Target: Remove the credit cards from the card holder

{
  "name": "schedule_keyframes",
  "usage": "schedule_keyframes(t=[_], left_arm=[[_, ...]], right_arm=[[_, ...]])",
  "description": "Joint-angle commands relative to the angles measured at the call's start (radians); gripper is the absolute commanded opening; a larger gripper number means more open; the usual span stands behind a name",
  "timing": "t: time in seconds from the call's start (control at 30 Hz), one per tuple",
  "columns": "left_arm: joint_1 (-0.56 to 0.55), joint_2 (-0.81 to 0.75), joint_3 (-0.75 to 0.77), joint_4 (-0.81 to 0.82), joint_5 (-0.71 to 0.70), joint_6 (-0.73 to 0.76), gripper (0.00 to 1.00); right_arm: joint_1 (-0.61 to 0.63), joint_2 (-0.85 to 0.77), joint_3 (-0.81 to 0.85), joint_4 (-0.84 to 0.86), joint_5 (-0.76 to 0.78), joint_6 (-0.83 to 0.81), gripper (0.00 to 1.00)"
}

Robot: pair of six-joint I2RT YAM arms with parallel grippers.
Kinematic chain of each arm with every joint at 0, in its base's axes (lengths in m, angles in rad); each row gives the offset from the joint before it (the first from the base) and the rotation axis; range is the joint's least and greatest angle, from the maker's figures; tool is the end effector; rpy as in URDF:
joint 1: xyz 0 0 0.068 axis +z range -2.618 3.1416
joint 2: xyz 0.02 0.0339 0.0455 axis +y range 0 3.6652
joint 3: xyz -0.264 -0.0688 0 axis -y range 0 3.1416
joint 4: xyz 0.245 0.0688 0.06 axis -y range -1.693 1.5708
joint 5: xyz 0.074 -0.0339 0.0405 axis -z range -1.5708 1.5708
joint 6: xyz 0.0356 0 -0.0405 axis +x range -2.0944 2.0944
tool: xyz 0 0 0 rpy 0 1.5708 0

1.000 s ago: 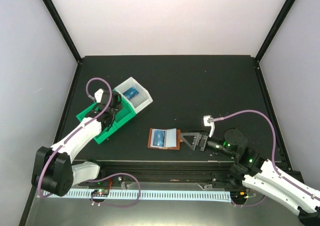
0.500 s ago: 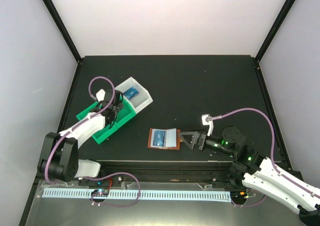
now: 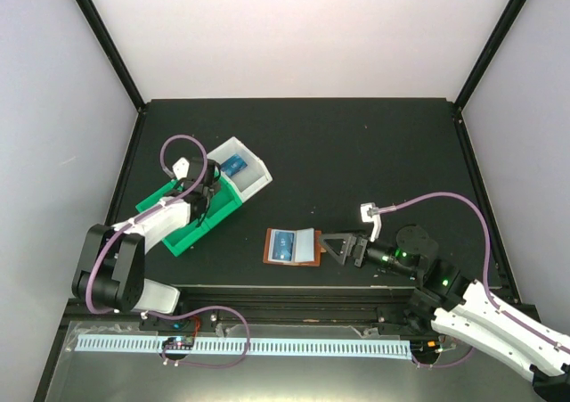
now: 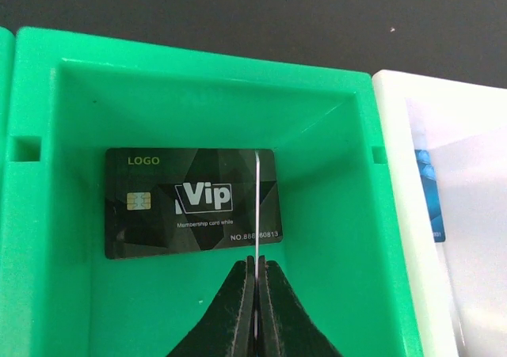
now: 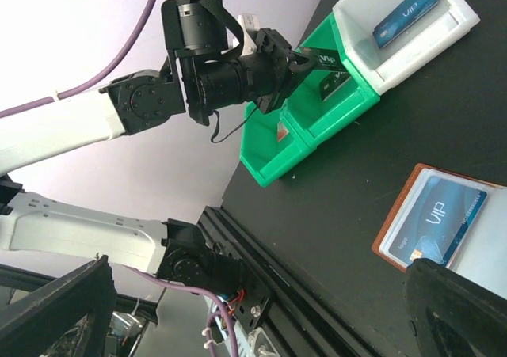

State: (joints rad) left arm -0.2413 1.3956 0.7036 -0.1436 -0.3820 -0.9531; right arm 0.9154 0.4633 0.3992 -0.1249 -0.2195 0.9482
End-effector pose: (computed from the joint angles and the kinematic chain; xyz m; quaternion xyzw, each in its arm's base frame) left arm 0.2680 -0.0523 0.1839 -0.3832 0.8350 -0.0519 0.3914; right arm 0.0786 0.1149 0.2552 -0.0572 0.7671 0.5588 0.3100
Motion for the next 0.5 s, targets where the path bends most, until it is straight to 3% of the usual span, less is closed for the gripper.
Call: schedule_keyframes(t=[0.0,0.17,0.47], left_arm=[[0.008,0.032,0.016,0.022,-0.024,0.000,0.02],[0.008,0.053,0.039,-0.020,-0.045,0.003,0.03],[0.009,0.057,0.068,-0.045,-0.068,0.023,0.21]], right_arm=[[0.002,-0.008,0.024,-0.026,0.019,-0.016,1.00],[0.002,-0.011,0.024,-0.039,0.030,-0.024,1.00],[0.002,-0.018,0.034,-0.065,0.040,-0.023,1.00]])
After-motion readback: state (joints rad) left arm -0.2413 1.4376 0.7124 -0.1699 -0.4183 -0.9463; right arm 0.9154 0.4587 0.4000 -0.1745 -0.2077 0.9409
